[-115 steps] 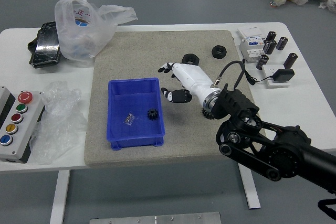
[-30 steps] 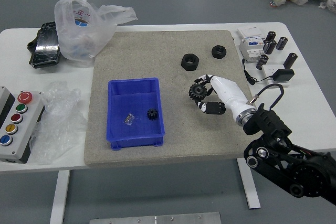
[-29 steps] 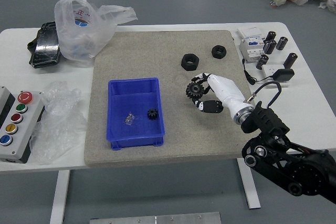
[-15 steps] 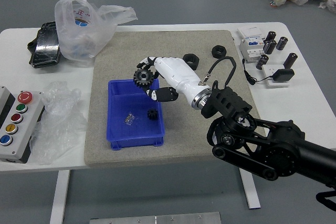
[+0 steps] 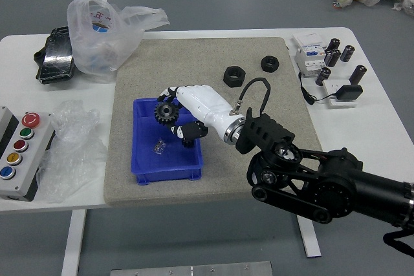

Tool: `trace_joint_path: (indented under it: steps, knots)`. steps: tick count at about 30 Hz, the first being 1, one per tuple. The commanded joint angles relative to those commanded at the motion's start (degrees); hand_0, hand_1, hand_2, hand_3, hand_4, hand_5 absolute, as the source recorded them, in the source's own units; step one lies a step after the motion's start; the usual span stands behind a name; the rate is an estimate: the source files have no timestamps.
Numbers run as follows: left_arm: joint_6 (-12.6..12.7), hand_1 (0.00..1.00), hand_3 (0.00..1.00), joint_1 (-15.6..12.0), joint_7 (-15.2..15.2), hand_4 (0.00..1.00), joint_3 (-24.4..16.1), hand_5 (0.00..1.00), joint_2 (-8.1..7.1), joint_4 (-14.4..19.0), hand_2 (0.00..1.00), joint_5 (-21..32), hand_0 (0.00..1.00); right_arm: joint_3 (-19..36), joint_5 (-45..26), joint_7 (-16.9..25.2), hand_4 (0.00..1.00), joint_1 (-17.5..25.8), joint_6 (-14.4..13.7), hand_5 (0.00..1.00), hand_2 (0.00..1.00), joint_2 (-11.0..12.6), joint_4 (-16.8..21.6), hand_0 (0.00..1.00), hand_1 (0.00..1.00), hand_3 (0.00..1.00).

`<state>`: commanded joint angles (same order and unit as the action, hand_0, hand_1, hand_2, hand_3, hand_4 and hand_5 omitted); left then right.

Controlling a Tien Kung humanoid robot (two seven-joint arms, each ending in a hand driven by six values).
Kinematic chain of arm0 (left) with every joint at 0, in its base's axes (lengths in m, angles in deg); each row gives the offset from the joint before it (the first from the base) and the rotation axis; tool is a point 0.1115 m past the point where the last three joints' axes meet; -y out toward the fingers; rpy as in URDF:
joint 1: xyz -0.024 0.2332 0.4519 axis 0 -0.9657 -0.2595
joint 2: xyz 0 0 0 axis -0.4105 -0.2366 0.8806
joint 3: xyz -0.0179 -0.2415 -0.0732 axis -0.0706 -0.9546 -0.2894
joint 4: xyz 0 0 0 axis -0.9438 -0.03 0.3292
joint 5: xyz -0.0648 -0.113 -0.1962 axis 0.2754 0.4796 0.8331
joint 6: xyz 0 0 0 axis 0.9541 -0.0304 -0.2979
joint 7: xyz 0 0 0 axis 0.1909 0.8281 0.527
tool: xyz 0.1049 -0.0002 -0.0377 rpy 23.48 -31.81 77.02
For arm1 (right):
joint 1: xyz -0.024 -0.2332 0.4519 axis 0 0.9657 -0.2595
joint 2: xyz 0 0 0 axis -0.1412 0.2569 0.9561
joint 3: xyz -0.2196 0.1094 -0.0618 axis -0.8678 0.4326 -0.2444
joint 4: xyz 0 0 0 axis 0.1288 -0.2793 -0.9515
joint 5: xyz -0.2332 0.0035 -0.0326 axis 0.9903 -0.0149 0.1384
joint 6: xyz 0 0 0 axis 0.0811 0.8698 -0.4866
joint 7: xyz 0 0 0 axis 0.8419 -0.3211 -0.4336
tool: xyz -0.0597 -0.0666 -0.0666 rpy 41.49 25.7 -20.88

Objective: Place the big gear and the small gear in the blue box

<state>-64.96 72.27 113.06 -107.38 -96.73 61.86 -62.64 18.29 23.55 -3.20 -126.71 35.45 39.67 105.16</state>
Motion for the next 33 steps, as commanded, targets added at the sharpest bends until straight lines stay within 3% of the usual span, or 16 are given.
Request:
trace_joint_path:
  steps: [5, 6, 17, 18, 23, 24, 29, 30, 33]
  knots:
    - [0.0, 0.704, 0.789, 0.0, 0.0, 0.763, 0.1, 0.501, 0.03, 0.0, 0.689, 0.1, 0.745, -0.2, -0.2, 0.1, 0.446, -0.2, 0.4, 0.019, 0.663, -0.1, -0.3, 0.721, 0.739, 0.502]
    - [0.0, 0.704, 0.789, 0.0, 0.0, 0.764, 0.1, 0.502, 0.03, 0.0, 0.688, 0.1, 0.745, -0.3, -0.3, 0.1, 0.348, -0.2, 0.5, 0.142, 0.719, -0.1, -0.4, 0.742, 0.769, 0.599]
    - [0.0, 0.704, 0.789, 0.0, -0.1, 0.764, 0.2, 0.502, 0.00, 0.0, 0.689, 0.2, 0.745, -0.5, -0.5, 0.1, 0.395, -0.1, 0.9, 0.135, 0.734, -0.2, -1.0, 0.749, 0.777, 0.629]
    - [0.1, 0.704, 0.789, 0.0, -0.1, 0.764, 0.2, 0.502, 0.01, 0.0, 0.689, 0.2, 0.745, -0.5, -0.6, 0.0, 0.472, -0.1, 0.9, 0.144, 0.767, -0.2, -1.0, 0.759, 0.785, 0.674]
    - [0.0, 0.704, 0.789, 0.0, -0.1, 0.764, 0.1, 0.502, 0.04, 0.0, 0.689, 0.2, 0.745, -0.5, -0.5, -0.3, 0.472, 0.1, 1.4, 0.144, 0.767, -0.2, -1.4, 0.759, 0.785, 0.674]
    - [0.0, 0.704, 0.789, 0.0, 0.0, 0.764, 0.1, 0.502, 0.04, 0.0, 0.688, 0.1, 0.745, -0.4, -0.5, -0.3, 0.664, 0.1, 1.5, 0.191, 0.858, -0.2, -1.4, 0.774, 0.850, 0.779]
    - [0.1, 0.704, 0.789, 0.0, -0.1, 0.764, 0.2, 0.502, 0.04, 0.0, 0.688, 0.3, 0.745, 0.0, -0.3, -0.3, 0.664, 0.2, 1.4, 0.191, 0.858, -0.1, -1.6, 0.774, 0.850, 0.779]
    - [0.1, 0.704, 0.789, 0.0, -0.1, 0.764, 0.3, 0.502, 0.04, 0.0, 0.688, 0.3, 0.745, 0.0, -0.3, -0.3, 0.729, 0.3, 1.4, 0.190, 0.944, -0.1, -1.6, 0.839, 0.923, 0.902]
    - [0.0, 0.704, 0.789, 0.1, -0.1, 0.764, 0.3, 0.502, 0.03, 0.0, 0.688, 0.3, 0.745, 0.1, -0.2, -0.3, 0.729, 0.3, 1.3, 0.190, 0.944, 0.0, -1.6, 0.839, 0.923, 0.902]
